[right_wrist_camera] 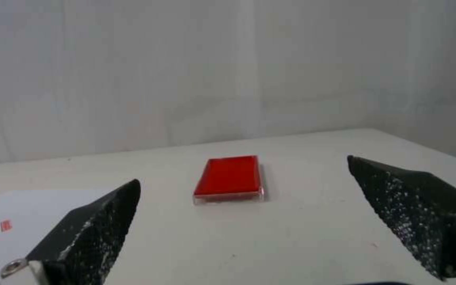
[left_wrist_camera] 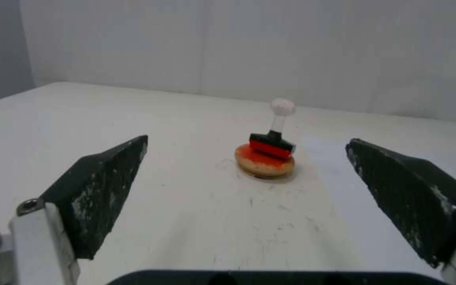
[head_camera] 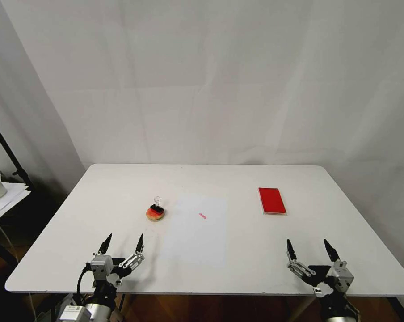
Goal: Pick up the stamp from the ink pad and place it onto another ink pad.
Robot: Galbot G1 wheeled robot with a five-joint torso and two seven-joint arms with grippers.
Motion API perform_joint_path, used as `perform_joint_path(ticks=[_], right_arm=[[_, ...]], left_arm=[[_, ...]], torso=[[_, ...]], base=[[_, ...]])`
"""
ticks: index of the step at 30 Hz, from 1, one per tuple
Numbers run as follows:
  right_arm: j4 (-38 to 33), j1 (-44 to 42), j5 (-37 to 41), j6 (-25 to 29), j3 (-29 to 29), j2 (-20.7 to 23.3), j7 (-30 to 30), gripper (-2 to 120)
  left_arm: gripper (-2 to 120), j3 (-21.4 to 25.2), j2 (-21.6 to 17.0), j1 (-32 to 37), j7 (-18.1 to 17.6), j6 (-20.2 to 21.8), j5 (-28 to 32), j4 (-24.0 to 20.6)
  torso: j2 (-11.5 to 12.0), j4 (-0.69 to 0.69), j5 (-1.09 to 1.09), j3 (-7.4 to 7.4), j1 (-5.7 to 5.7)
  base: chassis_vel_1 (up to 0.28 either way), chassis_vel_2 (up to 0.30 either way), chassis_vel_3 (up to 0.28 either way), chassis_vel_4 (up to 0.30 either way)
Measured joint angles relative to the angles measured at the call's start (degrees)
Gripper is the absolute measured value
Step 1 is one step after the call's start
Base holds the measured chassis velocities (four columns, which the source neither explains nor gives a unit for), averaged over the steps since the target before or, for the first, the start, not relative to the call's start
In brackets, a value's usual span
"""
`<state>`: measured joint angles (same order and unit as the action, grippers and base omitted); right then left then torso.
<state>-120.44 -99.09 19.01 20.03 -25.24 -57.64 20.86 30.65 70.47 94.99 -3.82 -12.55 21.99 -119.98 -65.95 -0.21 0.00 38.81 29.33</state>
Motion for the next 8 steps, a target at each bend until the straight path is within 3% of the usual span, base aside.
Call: perform_joint_path(ticks=[8], right_arm=[[0.04, 0.12, 0.05, -0.11, 0.08, 0.04, -0.01, 100]], left_arm=[[100, 0.0, 0.0, 0.0, 0.0, 0.0, 0.0, 0.0]], torso=[[0.0, 0.0, 0.0, 0.0, 0.0]], base=[[0.0, 0.0, 0.0, 0.0]])
